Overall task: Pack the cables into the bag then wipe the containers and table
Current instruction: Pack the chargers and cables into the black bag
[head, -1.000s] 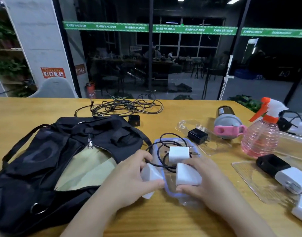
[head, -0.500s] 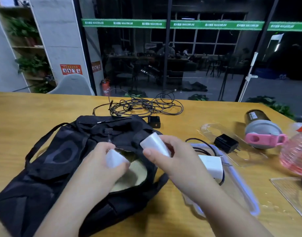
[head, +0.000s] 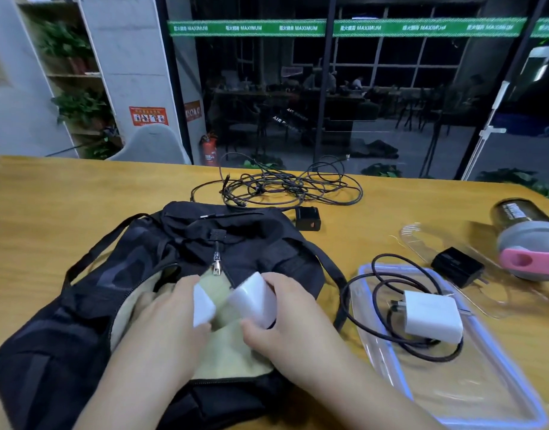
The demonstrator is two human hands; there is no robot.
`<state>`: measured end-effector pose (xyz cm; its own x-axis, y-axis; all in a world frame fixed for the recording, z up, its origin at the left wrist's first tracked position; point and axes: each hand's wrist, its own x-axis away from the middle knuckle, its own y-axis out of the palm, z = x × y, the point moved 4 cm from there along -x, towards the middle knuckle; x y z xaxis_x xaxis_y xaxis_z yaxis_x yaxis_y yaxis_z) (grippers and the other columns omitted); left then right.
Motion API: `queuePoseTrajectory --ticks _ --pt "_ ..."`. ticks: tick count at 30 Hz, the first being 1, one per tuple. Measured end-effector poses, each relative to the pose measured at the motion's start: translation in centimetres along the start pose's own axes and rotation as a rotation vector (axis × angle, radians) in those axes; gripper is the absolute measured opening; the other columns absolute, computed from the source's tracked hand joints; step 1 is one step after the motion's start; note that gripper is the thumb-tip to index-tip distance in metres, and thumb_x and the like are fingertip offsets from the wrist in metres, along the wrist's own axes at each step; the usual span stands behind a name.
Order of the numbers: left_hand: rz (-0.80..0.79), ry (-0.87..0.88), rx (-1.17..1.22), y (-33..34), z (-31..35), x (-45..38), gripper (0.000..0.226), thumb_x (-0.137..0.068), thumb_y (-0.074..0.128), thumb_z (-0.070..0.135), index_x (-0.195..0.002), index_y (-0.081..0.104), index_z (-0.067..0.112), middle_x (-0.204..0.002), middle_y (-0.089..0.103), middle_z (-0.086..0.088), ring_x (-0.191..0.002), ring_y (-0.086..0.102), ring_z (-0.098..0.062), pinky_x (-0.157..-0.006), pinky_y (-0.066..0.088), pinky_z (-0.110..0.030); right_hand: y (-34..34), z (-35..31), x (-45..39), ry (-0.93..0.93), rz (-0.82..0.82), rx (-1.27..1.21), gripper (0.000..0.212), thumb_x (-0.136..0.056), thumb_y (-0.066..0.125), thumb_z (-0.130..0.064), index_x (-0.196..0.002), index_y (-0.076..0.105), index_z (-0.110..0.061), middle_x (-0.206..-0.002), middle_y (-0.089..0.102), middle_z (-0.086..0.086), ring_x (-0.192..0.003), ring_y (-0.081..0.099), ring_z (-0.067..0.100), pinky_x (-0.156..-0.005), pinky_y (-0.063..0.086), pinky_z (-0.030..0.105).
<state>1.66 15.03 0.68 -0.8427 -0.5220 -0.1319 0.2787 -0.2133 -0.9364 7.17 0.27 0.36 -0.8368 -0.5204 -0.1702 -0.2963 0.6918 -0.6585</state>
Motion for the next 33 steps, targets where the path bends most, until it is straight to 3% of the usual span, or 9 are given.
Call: queuePoseTrajectory --ticks 7,13,15,17,20,23,27,30,33 --pt "0.050 -0.068 0.039 -0.1 0.5 0.6 0.070 -0.088 0.033 0.003 -0.146 0.006 0.032 -0.149 0.018 0.009 -0.135 0.013 -0.018 -0.104 0.026 -0.028 0.7 -1.1 0.5 -0.198 -0.013 0.101 0.056 -0.084 0.065 -0.036 -0.133 0.040 -0.031 -0.126 0.042 -0.021 -0.113 0.038 -0.006 -0.080 0.025 -0.003" --pt "0.152 -0.047 0.066 -0.8 0.9 0.8 0.066 -0.083 0.034 -0.003 -0.135 0.027 0.036 -0.137 0.025 0.010 -0.123 0.016 -0.014 -0.093 0.028 -0.023 1.2 -1.0 0.4 -0.278 -0.012 0.142 0.031 -0.086 0.064 -0.025 -0.115 0.053 -0.021 -0.114 0.042 -0.013 -0.105 0.044 0.001 -0.084 0.033 0.006" --pt "0.183 -0.040 0.058 -0.8 1.1 0.8 0.053 -0.085 0.038 0.003 -0.125 0.034 0.036 -0.128 0.031 0.009 -0.116 0.018 -0.012 -0.085 0.028 -0.025 1.0 -0.8 0.4 -0.268 0.047 0.188 0.030 -0.086 0.064 -0.030 -0.114 0.054 -0.025 -0.108 0.038 -0.014 -0.102 0.041 0.003 -0.077 0.031 0.004" --pt "0.175 -0.021 0.078 -0.5 1.2 0.8 0.034 -0.088 0.042 0.012 -0.114 0.042 0.033 -0.116 0.040 0.008 -0.111 0.031 -0.014 -0.080 0.031 -0.025 1.1 -0.8 0.4 -0.246 0.056 0.219 0.030 -0.087 0.063 -0.032 -0.115 0.051 -0.027 -0.100 0.038 -0.014 -0.095 0.040 0.004 -0.073 0.030 0.009" --pt "0.132 0.026 0.184 0.0 1.5 0.8 0.018 -0.090 0.044 0.021 -0.104 0.050 0.030 -0.102 0.049 0.007 -0.099 0.050 -0.016 -0.078 0.042 -0.030 1.1 -1.0 0.4 -0.239 -0.011 0.223 0.032 -0.087 0.058 -0.024 -0.118 0.049 -0.027 -0.096 0.052 -0.014 -0.093 0.047 0.004 -0.073 0.033 0.015" --pt "0.127 0.060 0.151 0.5 1.9 1.0 0.023 -0.092 0.041 0.035 -0.114 0.049 0.037 -0.113 0.048 0.008 -0.108 0.042 -0.016 -0.084 0.041 -0.030 1.0 -0.5 0.4 -0.205 -0.060 0.201 0.037 -0.084 0.052 -0.019 -0.120 0.049 -0.027 -0.103 0.061 -0.010 -0.100 0.053 0.009 -0.080 0.042 0.021" --pt "-0.013 0.034 0.105 1.3 2.0 1.4 0.054 -0.083 0.041 0.063 -0.134 0.029 0.050 -0.131 0.038 0.009 -0.122 0.030 -0.019 -0.099 0.035 -0.032 0.5 0.4 0.6 -0.121 -0.090 0.271 0.032 -0.083 0.050 -0.018 -0.114 0.047 -0.025 -0.113 0.053 -0.005 -0.111 0.045 0.016 -0.090 0.043 0.029" --pt "-0.034 0.041 0.136 1.2 2.2 1.6 0.065 -0.077 0.049 0.067 -0.136 0.029 0.048 -0.140 0.031 0.009 -0.129 0.026 -0.019 -0.102 0.034 -0.031 0.1 0.4 0.6 -0.148 -0.073 0.347 0.025 -0.085 0.043 -0.008 -0.101 0.056 -0.023 -0.111 0.047 -0.007 -0.106 0.034 0.015 -0.088 0.037 0.025" --pt "-0.017 0.046 0.175 0.9 2.6 1.8 0.063 -0.075 0.056 0.065 -0.131 0.036 0.044 -0.147 0.023 0.007 -0.135 0.021 -0.020 -0.100 0.032 -0.030 0.0 1.0 0.3 -0.048 -0.097 0.363 0.028 -0.088 0.041 -0.005 -0.094 0.064 -0.021 -0.108 0.043 -0.003 -0.102 0.037 0.016 -0.082 0.037 0.024"
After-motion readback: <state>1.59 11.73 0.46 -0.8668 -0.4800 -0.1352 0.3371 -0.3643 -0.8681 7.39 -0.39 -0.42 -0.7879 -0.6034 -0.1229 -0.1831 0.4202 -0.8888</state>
